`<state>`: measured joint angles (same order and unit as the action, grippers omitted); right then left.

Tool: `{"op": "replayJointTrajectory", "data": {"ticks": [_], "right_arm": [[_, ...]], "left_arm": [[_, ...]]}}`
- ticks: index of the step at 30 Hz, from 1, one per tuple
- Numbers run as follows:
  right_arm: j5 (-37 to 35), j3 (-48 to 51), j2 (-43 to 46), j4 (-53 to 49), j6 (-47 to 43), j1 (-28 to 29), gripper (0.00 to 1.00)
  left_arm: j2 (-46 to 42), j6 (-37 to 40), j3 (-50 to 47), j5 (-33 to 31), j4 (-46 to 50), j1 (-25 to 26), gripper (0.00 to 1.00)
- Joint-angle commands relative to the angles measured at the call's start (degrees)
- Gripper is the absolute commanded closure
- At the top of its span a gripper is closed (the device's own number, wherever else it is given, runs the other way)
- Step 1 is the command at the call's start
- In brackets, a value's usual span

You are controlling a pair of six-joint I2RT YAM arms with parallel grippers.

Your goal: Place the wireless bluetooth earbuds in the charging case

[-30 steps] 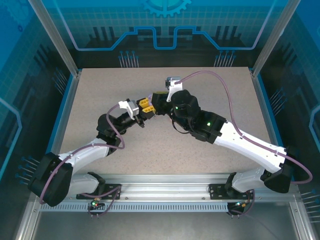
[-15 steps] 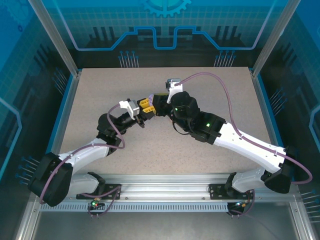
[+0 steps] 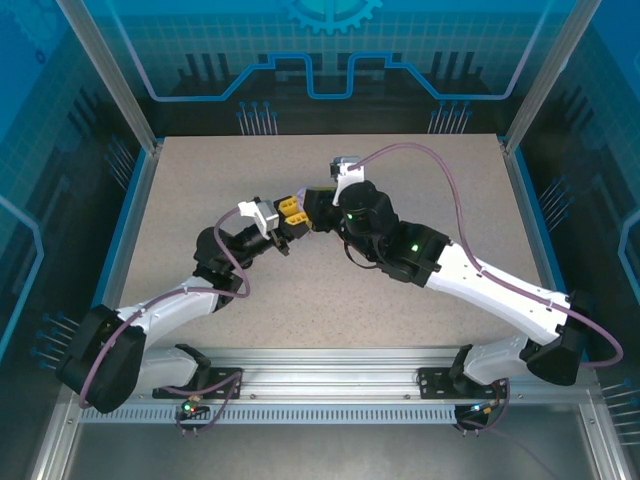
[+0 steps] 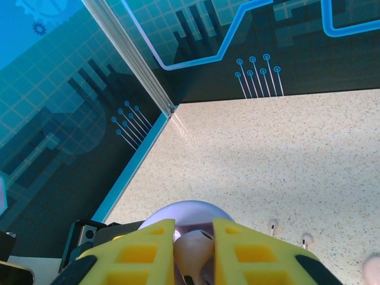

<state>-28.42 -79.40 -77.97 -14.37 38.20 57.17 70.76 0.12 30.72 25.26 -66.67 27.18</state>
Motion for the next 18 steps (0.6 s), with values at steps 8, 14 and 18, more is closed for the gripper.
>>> {"op": "replayJointTrajectory", "data": {"ticks": [8, 14, 18], "right_arm": [[-1.58, -3.50, -1.67, -5.31, 1.44, -0.26, 0.59], [-1.77, -4.48, -1.08, -6.11, 1.79, -0.73, 0.42], [-1.28, -5.14, -0.26, -6.18, 1.88, -1.14, 0.33]], "left_arm": [[-1.14, 0.67, 1.80, 0.69, -4.34, 0.51, 1.00], [-0.99, 0.43, 1.82, 0.80, -4.43, 0.55, 1.00], [-1.04, 0.32, 1.80, 0.77, -4.45, 0.57, 1.00]]}}
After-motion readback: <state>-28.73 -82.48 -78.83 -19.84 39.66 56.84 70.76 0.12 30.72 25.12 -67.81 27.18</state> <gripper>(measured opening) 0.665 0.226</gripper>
